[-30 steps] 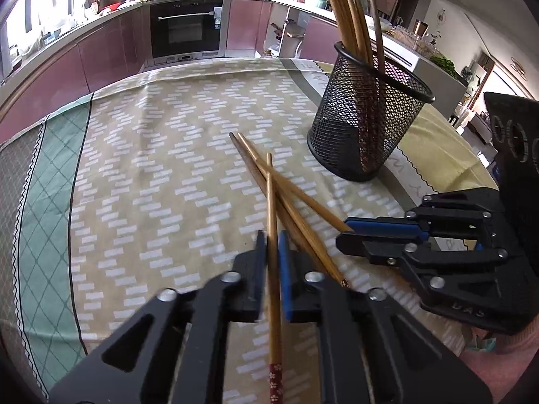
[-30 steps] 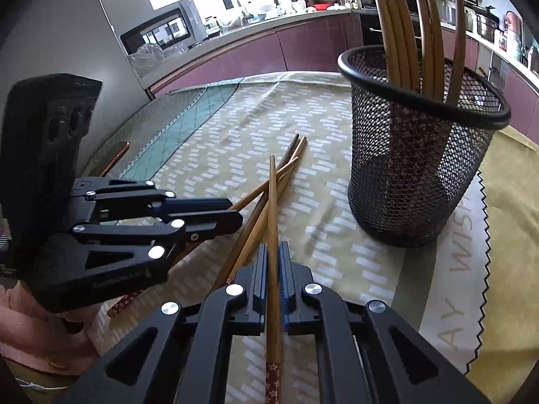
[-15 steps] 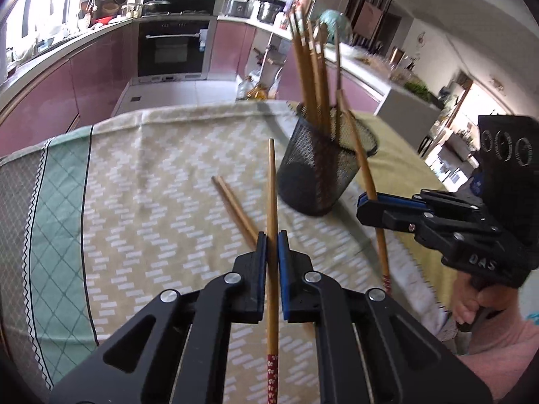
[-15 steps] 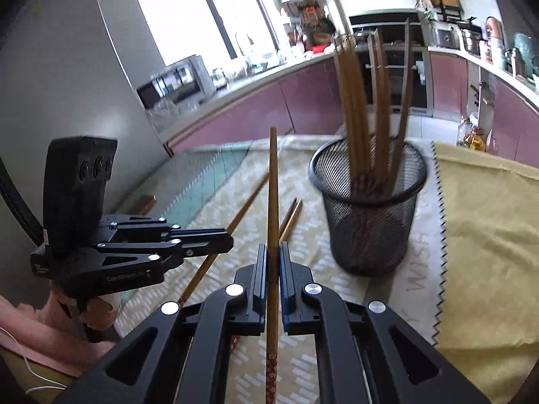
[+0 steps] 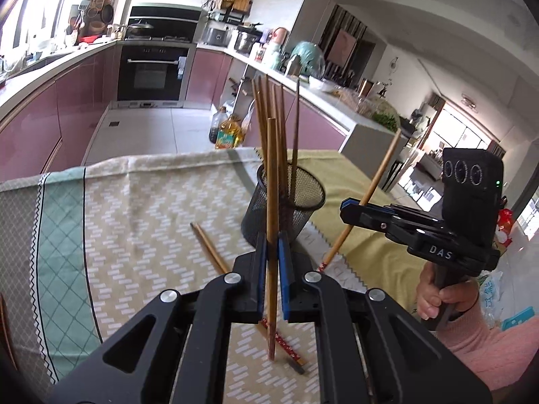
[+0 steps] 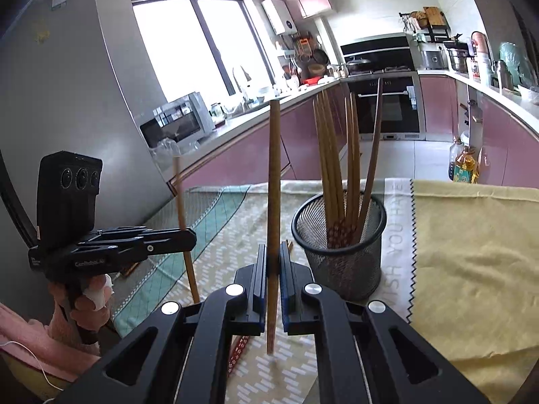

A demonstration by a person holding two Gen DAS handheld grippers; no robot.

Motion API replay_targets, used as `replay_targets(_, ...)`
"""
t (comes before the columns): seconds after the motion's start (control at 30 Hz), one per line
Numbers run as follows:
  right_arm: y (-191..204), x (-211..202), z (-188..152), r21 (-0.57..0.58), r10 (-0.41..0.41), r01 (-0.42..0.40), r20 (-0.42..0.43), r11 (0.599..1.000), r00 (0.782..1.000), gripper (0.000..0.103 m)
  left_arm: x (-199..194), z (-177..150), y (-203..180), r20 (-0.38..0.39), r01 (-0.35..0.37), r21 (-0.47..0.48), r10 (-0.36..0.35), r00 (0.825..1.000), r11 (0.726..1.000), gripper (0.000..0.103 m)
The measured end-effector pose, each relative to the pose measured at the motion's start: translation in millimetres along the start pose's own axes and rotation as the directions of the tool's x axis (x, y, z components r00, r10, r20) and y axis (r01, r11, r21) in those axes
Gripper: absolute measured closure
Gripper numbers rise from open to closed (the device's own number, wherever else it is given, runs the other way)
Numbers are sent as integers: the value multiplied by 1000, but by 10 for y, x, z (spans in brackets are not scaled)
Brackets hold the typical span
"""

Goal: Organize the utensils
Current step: 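Lift both held chopsticks and drop them into the mesh cup with both tools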

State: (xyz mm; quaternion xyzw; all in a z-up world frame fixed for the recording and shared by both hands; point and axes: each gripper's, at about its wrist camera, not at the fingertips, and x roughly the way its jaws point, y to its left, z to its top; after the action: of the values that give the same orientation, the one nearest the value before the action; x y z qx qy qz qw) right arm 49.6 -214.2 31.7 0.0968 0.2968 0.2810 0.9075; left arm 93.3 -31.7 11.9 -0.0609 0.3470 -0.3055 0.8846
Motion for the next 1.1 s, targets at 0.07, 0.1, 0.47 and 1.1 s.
replay_targets(0.07, 0, -31, 43, -6, -3, 3, 13, 1000, 1000, 97, -38, 40, -5, 16, 0, 2, 0, 1000, 1000, 96)
replay_targets(0.1, -1, -49, 75, -13, -9, 9, 21, 1000, 1000, 97, -52, 56, -4, 23, 3, 2, -3, 1000, 1000, 96)
replay_targets(0.47, 12, -219, 378, -68, -47, 54, 91, 996, 995, 97, -117, 434, -58, 104, 22, 7, -23, 994, 1000, 96)
replay_targets(1.1, -87, -310, 878, -106, -82, 101, 170, 989, 982, 97, -53, 1131, -294, 191, 33, 57, -43, 981, 998, 96)
